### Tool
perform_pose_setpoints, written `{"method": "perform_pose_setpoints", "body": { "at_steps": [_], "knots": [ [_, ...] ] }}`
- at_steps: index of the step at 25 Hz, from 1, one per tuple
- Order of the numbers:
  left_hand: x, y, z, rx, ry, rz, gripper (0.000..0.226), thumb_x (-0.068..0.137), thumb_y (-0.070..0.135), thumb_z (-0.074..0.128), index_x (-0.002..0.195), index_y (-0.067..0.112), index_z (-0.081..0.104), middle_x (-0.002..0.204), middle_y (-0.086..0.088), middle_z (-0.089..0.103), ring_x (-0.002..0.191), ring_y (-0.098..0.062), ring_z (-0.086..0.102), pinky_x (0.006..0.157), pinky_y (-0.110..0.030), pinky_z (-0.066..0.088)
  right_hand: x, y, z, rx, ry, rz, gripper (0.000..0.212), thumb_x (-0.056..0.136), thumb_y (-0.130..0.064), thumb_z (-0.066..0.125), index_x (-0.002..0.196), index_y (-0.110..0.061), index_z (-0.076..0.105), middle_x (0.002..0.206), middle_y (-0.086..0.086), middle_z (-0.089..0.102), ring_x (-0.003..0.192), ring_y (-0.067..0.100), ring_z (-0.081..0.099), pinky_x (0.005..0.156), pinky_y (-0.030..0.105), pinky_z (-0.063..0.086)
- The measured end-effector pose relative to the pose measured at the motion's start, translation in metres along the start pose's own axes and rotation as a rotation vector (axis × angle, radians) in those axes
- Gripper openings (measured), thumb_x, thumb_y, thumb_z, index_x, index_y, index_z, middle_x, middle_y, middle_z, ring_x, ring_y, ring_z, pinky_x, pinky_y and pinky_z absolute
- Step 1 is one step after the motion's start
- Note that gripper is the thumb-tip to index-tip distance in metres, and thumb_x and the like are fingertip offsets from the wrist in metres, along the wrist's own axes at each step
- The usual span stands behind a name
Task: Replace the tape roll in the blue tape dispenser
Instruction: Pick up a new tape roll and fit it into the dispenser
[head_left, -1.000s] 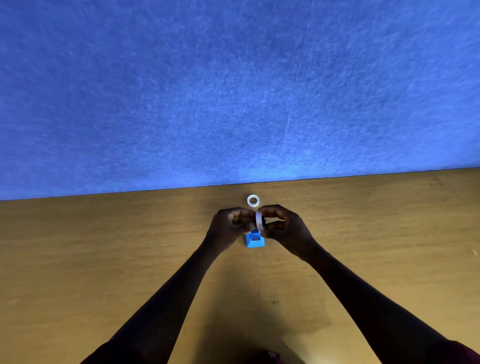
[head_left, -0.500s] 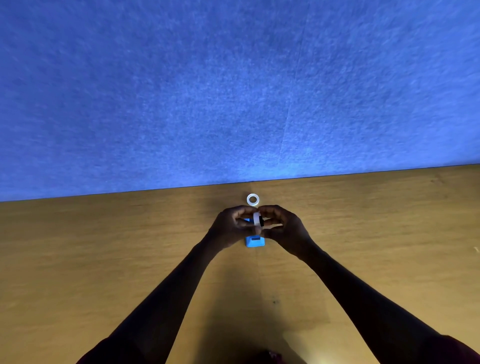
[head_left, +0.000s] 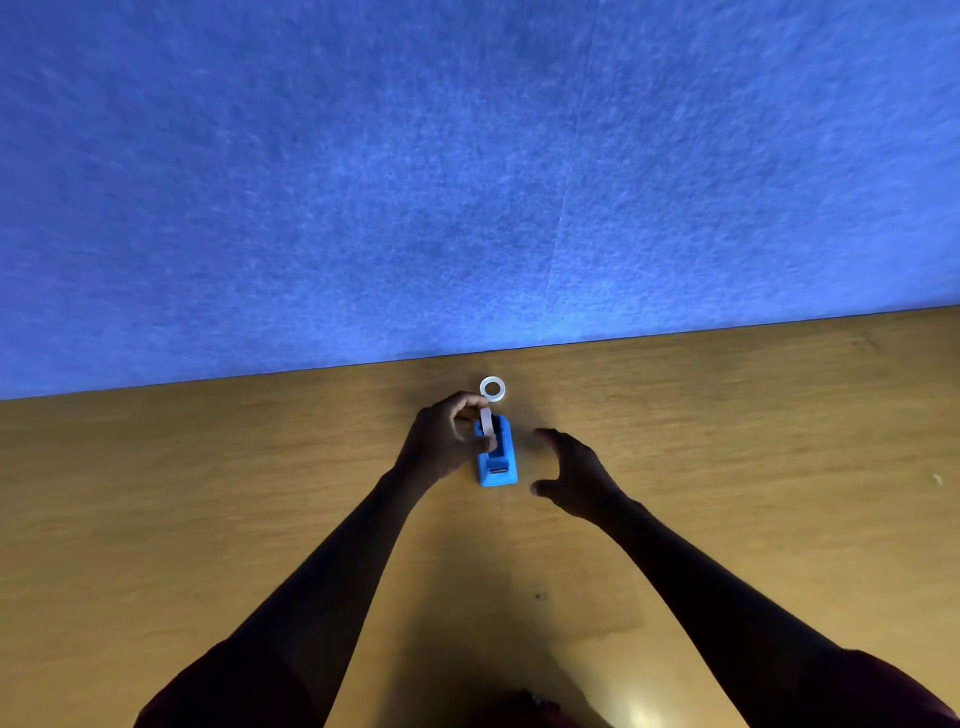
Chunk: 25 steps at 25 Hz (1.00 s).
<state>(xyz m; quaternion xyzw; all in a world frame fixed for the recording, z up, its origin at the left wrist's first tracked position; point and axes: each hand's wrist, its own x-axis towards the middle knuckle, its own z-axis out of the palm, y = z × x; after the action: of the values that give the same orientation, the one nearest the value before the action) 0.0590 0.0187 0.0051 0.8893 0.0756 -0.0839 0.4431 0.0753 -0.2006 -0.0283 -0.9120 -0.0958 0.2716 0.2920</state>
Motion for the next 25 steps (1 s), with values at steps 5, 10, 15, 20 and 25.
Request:
{"method": "perform_pose_setpoints", "body": {
  "at_steps": [5, 10, 15, 20, 25],
  "knots": [
    [0.004, -0.005, 0.008, 0.103, 0.001, 0.005, 0.056, 0.073, 0.031, 0.086, 0.125, 0.030, 0.067, 0.123, 0.016, 0.069, 0.107, -0.006, 0.063, 0.093, -0.031, 0.053, 0.004, 0.013, 0.017, -0.147, 0.019, -0.016, 0.094, 0.077, -0.025, 0.084, 0.154, -0.022, 0.030, 0.161, 0.002, 0.033, 0.147, 0.023, 0.030, 0.113, 0.038, 0.036],
    [0.007, -0.006, 0.014, 0.190, 0.009, 0.025, 0.057, 0.076, 0.031, 0.085, 0.129, 0.029, 0.063, 0.127, 0.011, 0.068, 0.112, -0.010, 0.060, 0.093, -0.033, 0.052, 0.004, 0.017, 0.025, -0.309, 0.088, -0.139, 0.098, 0.072, -0.027, 0.088, 0.153, -0.015, 0.033, 0.165, 0.006, 0.024, 0.152, 0.027, 0.018, 0.118, 0.040, 0.030],
    [0.013, -0.008, 0.019, 0.236, 0.000, 0.018, 0.056, 0.077, 0.030, 0.085, 0.129, 0.028, 0.063, 0.128, 0.012, 0.068, 0.114, -0.009, 0.060, 0.087, -0.023, 0.044, 0.000, 0.023, 0.019, -0.283, 0.072, -0.182, 0.095, 0.074, -0.022, 0.086, 0.153, -0.012, 0.034, 0.165, 0.008, 0.023, 0.153, 0.024, 0.016, 0.119, 0.034, 0.025],
    [0.014, -0.012, 0.024, 0.248, 0.002, 0.022, 0.055, 0.078, 0.029, 0.084, 0.128, 0.029, 0.062, 0.127, 0.013, 0.067, 0.113, -0.008, 0.060, 0.086, -0.021, 0.042, -0.001, 0.021, 0.014, -0.248, 0.064, -0.162, 0.092, 0.078, -0.021, 0.083, 0.154, -0.013, 0.031, 0.166, 0.005, 0.020, 0.153, 0.021, 0.017, 0.122, 0.035, 0.027],
    [0.015, -0.015, 0.028, 0.237, 0.011, 0.038, 0.054, 0.076, 0.026, 0.084, 0.126, 0.027, 0.063, 0.125, 0.011, 0.068, 0.111, -0.007, 0.060, 0.086, -0.019, 0.043, -0.001, 0.021, 0.012, -0.227, 0.044, -0.143, 0.092, 0.080, -0.021, 0.082, 0.155, -0.013, 0.029, 0.167, 0.005, 0.018, 0.154, 0.021, 0.015, 0.121, 0.037, 0.028]
  ]
}}
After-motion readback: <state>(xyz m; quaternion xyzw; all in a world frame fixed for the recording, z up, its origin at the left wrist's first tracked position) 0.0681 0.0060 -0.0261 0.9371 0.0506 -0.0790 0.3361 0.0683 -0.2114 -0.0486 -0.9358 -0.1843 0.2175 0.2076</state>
